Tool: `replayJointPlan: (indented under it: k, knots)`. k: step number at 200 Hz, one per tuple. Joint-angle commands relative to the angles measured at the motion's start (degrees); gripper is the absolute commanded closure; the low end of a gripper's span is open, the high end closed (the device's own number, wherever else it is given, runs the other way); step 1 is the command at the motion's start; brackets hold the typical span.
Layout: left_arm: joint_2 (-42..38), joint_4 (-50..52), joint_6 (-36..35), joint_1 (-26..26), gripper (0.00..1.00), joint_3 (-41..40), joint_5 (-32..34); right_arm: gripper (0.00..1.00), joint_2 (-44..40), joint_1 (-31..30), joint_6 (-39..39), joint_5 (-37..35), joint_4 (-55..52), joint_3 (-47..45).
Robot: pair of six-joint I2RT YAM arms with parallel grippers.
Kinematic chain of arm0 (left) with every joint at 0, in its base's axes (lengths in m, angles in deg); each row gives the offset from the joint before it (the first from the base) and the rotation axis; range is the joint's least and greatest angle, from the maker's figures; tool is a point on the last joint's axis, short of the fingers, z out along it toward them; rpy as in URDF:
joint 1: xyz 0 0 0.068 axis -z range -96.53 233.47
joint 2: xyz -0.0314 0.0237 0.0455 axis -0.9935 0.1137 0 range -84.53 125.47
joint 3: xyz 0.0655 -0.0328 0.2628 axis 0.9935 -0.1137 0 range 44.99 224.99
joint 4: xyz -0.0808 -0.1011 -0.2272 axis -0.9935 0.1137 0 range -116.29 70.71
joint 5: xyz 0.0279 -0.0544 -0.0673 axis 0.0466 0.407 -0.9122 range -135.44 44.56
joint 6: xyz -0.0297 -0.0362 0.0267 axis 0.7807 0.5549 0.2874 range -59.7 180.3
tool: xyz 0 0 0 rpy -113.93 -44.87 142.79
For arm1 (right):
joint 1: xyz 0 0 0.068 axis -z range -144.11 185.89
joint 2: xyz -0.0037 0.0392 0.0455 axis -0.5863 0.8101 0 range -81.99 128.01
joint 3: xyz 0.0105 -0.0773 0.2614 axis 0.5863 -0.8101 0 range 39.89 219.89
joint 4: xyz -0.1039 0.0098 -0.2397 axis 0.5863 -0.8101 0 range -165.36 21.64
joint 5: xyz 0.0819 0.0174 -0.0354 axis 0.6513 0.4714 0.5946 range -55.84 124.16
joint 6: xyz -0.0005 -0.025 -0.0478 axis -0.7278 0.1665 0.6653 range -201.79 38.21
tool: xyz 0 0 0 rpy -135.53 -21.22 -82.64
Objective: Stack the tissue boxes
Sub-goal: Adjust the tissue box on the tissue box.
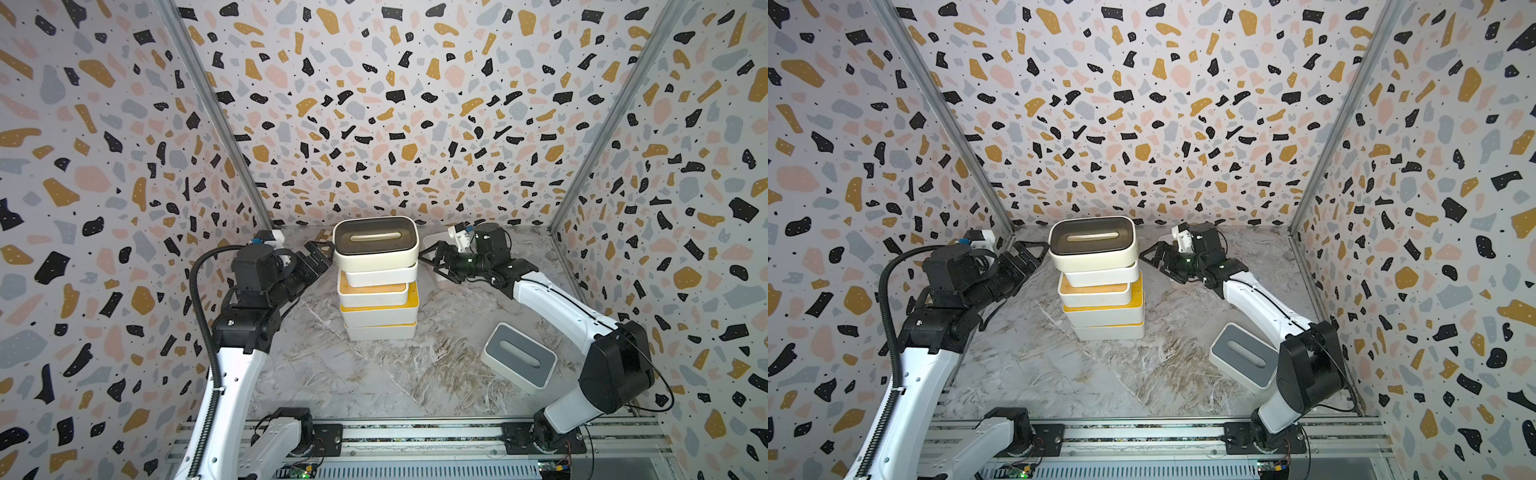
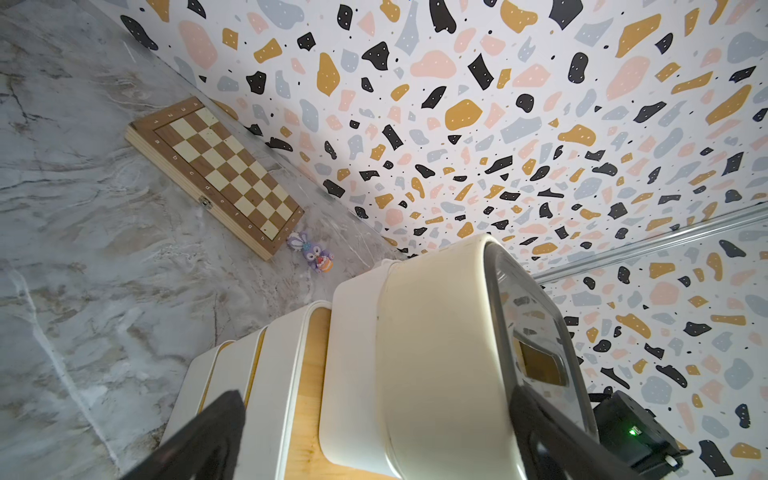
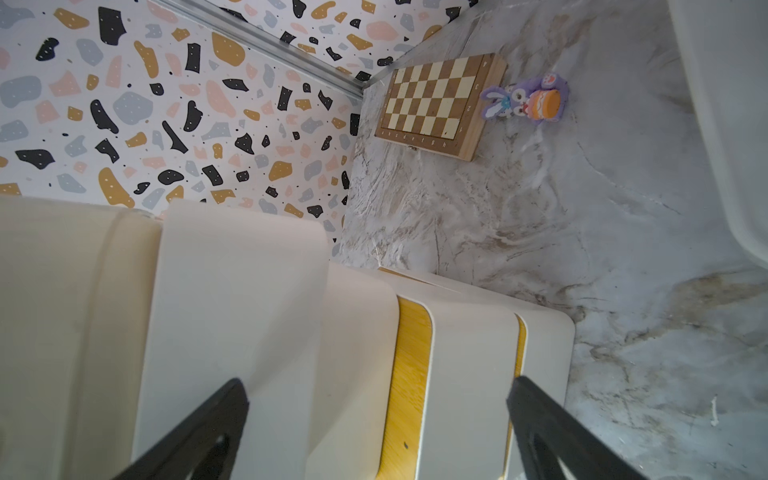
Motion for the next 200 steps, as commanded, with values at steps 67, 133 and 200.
replayJointPlan:
  k: [67,133,200]
  knots:
    - [0.5,-0.3,-1.2,-0.6,0.01,6.6,-4.0,0.0,-2.6,-2.0,1.1,0.1,-0.8,2.4]
    - [-4.0,5.4,-3.3,-1.1,0.0,7.0,-1.9,0.01,-3.8,-3.6,0.7,-0.1,-0.6,0.9]
    - [-4.1,6.9,-4.1,-1.0,0.0,6.3,-2.4,0.01,-7.2,-3.2,1.9,-3.3,-3.1,0.6]
